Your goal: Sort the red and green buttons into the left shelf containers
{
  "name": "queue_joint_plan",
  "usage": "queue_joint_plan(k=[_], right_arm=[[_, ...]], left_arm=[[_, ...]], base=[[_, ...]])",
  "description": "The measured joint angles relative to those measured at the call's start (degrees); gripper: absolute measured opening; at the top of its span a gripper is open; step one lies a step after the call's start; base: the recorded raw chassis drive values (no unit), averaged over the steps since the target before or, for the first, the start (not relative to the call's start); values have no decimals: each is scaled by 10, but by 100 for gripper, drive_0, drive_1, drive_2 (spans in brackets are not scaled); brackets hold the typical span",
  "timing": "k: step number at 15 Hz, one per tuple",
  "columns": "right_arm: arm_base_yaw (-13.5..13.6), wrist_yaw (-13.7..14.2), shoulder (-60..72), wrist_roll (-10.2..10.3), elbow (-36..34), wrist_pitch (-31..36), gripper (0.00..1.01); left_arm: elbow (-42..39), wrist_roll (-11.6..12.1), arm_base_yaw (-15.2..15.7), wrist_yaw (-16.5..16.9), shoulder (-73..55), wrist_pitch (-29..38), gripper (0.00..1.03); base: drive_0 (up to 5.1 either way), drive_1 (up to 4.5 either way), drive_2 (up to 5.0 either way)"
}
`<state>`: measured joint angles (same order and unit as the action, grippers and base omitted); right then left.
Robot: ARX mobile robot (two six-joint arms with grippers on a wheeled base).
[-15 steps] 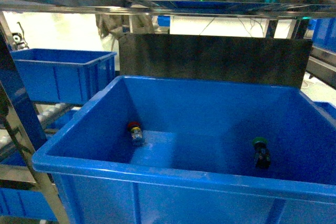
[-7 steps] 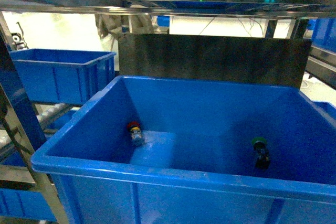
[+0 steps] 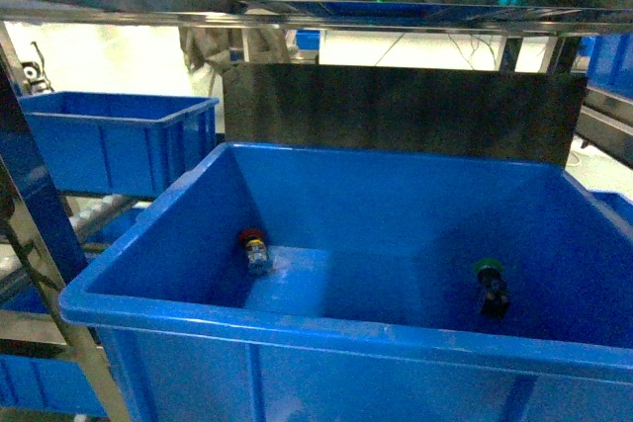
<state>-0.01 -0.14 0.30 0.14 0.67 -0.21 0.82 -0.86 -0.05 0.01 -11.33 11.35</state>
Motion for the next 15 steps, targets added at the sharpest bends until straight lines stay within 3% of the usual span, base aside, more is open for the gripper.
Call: queue_joint_plan(k=[3,4,8,9,10,12,15], right_arm=[[0,0,0,0,0,0,2],[0,0,0,0,0,0,2],[0,0,0,0,0,0,2],[0,0,0,0,0,0,6],[0,0,0,0,0,0,15],[0,0,0,0,0,0,33],[0,0,0,0,0,0,74]], left_arm=[[0,0,0,0,18,-18,2],[0,0,0,0,83,-117,2],[0,0,0,0,108,-116,2],[0,0,0,0,108,-116,2],[0,0,0,0,108,-116,6],[0,0,0,0,108,-116,24],[0,0,0,0,108,-116,66]], base=[[0,0,0],[0,0,0],[0,0,0],[0,0,0],[0,0,0],[0,0,0],[0,0,0]])
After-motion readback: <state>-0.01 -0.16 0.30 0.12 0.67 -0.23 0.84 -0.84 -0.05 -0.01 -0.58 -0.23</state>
